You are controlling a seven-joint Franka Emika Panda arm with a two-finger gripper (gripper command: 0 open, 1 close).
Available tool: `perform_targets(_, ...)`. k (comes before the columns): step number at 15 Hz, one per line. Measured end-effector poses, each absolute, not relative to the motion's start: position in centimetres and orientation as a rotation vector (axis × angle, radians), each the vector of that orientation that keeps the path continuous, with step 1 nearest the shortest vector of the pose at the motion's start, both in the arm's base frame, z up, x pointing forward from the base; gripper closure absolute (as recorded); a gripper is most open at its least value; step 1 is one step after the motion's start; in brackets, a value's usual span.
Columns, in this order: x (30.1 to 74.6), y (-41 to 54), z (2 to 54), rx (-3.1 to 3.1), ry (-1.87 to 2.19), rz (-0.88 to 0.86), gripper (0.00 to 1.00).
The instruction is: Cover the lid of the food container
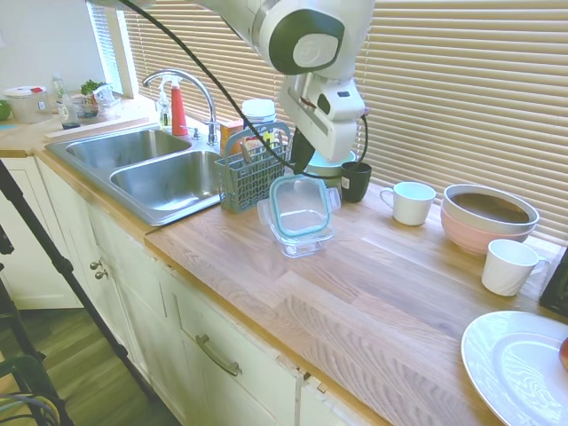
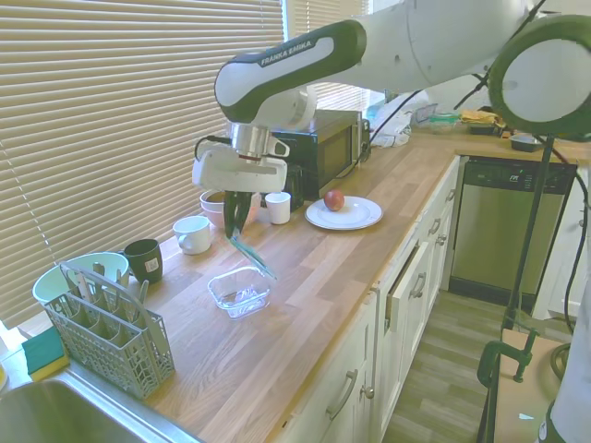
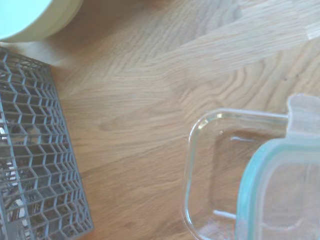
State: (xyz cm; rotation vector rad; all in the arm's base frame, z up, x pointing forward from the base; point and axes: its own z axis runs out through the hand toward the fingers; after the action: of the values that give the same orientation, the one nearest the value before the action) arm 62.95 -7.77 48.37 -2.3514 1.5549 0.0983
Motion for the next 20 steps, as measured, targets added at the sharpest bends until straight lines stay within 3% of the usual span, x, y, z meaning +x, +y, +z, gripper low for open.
perform_targets(9,66.7,-5.8,46.7,-2.366,1.601,0.121,1.00)
perform_targets(20,67.9,0.6,44.4,-2.500,1.579,0.096,1.00)
